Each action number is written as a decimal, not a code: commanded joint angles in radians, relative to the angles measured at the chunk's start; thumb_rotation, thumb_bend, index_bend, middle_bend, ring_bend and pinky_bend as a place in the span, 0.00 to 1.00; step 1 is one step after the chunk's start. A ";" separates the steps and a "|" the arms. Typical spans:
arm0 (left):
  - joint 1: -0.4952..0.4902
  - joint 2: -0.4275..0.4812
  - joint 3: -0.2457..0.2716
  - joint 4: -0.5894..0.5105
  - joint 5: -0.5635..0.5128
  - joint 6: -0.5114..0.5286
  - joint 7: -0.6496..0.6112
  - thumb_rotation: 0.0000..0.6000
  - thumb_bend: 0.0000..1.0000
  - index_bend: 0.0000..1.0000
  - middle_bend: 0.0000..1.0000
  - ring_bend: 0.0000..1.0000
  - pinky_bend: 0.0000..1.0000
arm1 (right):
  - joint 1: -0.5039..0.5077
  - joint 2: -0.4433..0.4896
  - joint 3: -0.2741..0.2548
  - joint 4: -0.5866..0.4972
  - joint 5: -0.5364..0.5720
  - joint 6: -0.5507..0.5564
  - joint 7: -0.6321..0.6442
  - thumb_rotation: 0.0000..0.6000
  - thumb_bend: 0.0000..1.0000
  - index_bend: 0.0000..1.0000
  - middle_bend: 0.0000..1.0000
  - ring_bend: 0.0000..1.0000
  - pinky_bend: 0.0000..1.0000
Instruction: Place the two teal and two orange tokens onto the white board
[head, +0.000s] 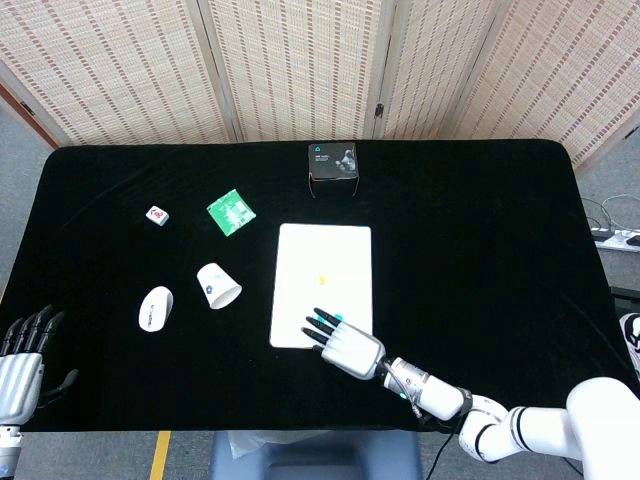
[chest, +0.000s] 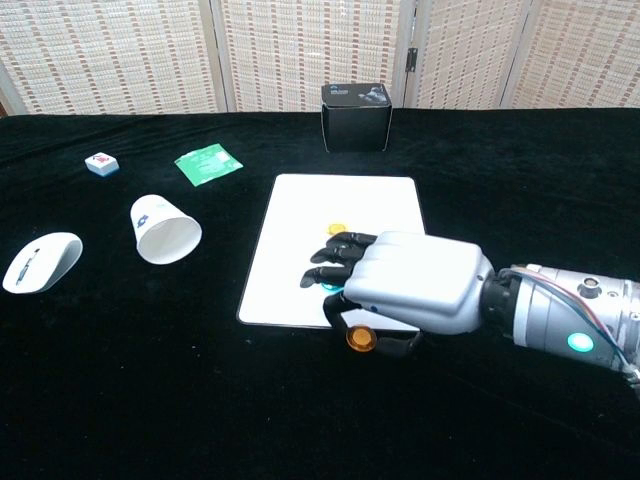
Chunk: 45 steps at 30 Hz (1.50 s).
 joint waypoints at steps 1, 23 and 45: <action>0.000 0.000 0.000 0.001 0.002 0.001 -0.001 1.00 0.33 0.06 0.00 0.03 0.00 | -0.001 0.014 0.023 -0.016 0.016 0.014 0.012 1.00 0.44 0.51 0.15 0.00 0.00; -0.002 -0.001 -0.001 -0.006 0.003 -0.003 0.009 1.00 0.33 0.06 0.00 0.03 0.00 | 0.073 -0.091 0.220 0.236 0.316 -0.100 0.014 1.00 0.44 0.51 0.15 0.00 0.00; -0.006 -0.002 -0.004 0.001 -0.009 -0.015 0.006 1.00 0.33 0.06 0.00 0.03 0.00 | 0.143 -0.203 0.244 0.425 0.395 -0.160 0.016 1.00 0.44 0.51 0.14 0.00 0.00</action>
